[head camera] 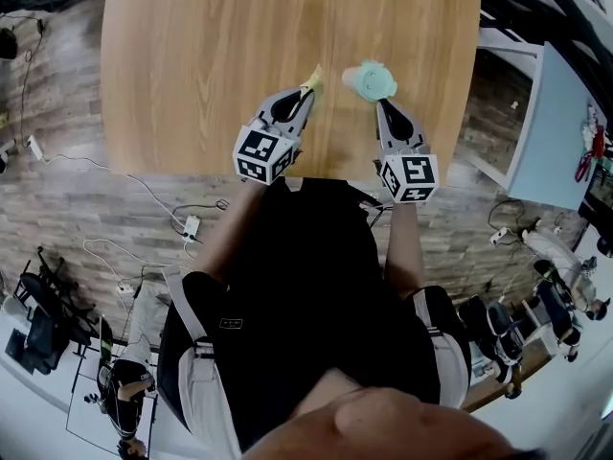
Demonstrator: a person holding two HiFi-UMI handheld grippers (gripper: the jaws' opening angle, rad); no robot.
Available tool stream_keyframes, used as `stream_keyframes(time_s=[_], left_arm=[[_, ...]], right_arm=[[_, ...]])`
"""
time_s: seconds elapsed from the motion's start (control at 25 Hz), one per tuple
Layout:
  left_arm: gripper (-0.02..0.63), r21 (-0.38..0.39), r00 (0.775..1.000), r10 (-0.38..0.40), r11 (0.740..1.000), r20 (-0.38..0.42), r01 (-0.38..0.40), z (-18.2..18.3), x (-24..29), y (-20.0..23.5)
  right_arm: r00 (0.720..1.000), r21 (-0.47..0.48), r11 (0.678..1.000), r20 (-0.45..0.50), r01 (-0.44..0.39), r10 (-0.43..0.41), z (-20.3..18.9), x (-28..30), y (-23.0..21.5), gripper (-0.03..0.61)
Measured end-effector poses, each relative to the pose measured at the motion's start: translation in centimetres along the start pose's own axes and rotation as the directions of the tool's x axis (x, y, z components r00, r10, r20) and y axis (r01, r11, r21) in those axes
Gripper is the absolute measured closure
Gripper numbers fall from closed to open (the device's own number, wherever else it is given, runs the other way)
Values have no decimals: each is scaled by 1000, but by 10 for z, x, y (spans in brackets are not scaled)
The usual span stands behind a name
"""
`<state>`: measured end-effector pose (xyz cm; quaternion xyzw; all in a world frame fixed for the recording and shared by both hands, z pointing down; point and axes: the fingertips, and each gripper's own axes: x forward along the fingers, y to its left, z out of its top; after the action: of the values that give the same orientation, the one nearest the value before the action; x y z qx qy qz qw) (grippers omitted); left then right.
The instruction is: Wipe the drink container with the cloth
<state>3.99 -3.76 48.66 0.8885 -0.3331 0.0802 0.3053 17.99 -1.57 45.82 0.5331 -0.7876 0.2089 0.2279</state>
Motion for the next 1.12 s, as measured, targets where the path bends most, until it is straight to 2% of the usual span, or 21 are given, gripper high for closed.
stream_keyframes(time_s=[0.2, 0.32, 0.4, 0.56, 0.76, 0.96, 1.12], left_arm=[[580, -28, 999, 9, 1000, -35, -10, -12, 22, 5], [580, -72, 997, -13, 997, -75, 8, -27, 37, 10], [580, -98, 995, -27, 995, -99, 17, -37, 45, 14], [580, -103, 989, -35, 994, -147, 20, -53, 58, 25], [580, -133, 976, -38, 991, -216, 10, -79, 82, 40], [580, -188, 954, -87, 982, -286, 33, -108, 118, 45], [580, -192, 938, -98, 981, -333, 35, -128, 139, 45]], right_arm=[[993, -90, 993, -97, -73, 65, -6, 16, -6, 538], [984, -97, 989, -150, -114, 99, -11, 24, -8, 538], [979, -121, 987, -189, -105, 81, -15, 27, -15, 538], [964, -203, 973, -260, -112, 57, -23, 31, -14, 538], [948, -189, 970, -307, -152, 88, -34, 35, -10, 538], [943, -179, 969, -315, -170, 107, -36, 38, -15, 538], [940, -172, 968, -318, -183, 122, -36, 38, -16, 538]])
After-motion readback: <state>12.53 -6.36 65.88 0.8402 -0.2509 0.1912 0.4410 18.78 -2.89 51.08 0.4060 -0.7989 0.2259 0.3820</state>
